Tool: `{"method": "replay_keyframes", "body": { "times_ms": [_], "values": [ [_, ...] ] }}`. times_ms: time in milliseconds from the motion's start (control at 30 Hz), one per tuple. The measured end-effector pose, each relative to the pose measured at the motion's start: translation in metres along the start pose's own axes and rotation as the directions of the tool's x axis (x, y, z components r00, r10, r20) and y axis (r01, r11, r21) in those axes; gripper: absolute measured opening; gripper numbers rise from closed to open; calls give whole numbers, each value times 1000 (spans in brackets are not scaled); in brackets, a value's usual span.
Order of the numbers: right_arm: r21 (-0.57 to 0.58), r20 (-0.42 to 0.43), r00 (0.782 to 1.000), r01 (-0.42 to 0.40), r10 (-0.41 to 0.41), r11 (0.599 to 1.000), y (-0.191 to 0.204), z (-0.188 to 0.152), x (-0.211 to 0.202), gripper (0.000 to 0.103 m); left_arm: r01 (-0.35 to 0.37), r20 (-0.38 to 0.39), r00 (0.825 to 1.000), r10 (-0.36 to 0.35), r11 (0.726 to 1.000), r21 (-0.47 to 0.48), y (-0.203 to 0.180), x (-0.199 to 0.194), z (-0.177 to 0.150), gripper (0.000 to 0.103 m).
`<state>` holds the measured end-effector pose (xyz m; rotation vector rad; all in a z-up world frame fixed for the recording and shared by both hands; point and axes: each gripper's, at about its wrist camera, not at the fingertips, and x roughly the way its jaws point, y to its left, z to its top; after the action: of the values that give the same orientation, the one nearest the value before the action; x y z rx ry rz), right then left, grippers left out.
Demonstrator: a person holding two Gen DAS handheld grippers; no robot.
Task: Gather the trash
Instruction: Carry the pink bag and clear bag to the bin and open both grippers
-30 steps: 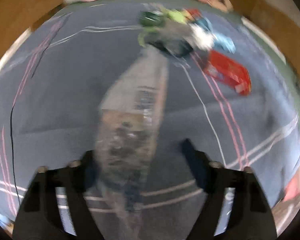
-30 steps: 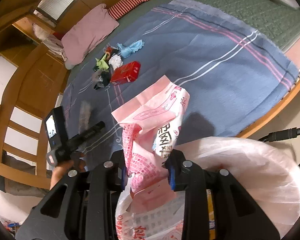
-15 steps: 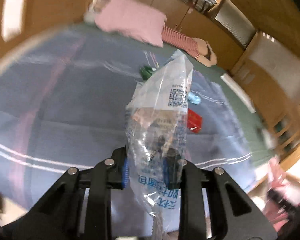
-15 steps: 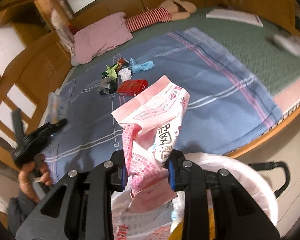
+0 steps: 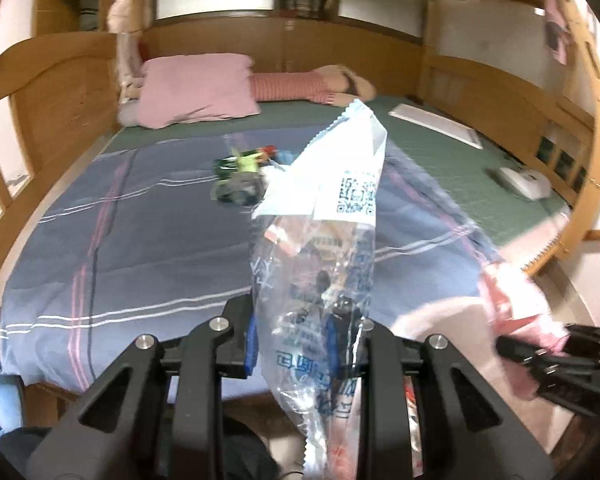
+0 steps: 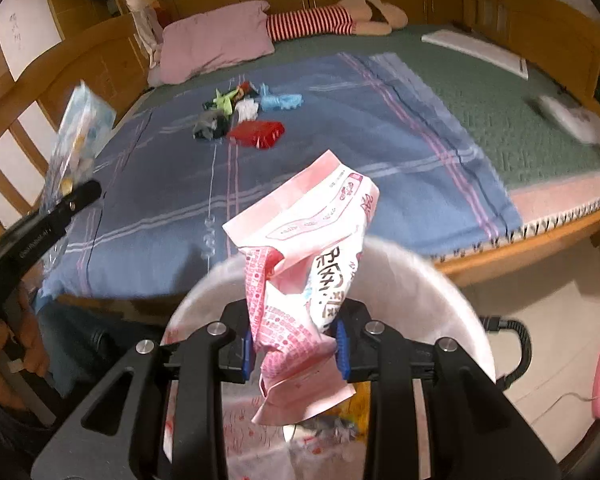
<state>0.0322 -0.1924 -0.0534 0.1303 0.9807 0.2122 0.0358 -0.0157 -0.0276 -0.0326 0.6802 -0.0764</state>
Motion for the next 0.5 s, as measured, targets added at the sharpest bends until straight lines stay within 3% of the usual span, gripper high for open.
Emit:
{"method": "replay_keyframes", "body": {
  "times_ms": [167, 500],
  "values": [
    [47, -7, 997, -70, 71, 996, -13, -13, -8, 31, -3, 12, 1000, 2, 996, 84, -30, -15, -8, 26],
    [49, 4, 998, -63, 63, 997, -20, -23, -15, 31, 21, -26, 999, -18, 992, 124, -53, -20, -20, 26]
  ]
}}
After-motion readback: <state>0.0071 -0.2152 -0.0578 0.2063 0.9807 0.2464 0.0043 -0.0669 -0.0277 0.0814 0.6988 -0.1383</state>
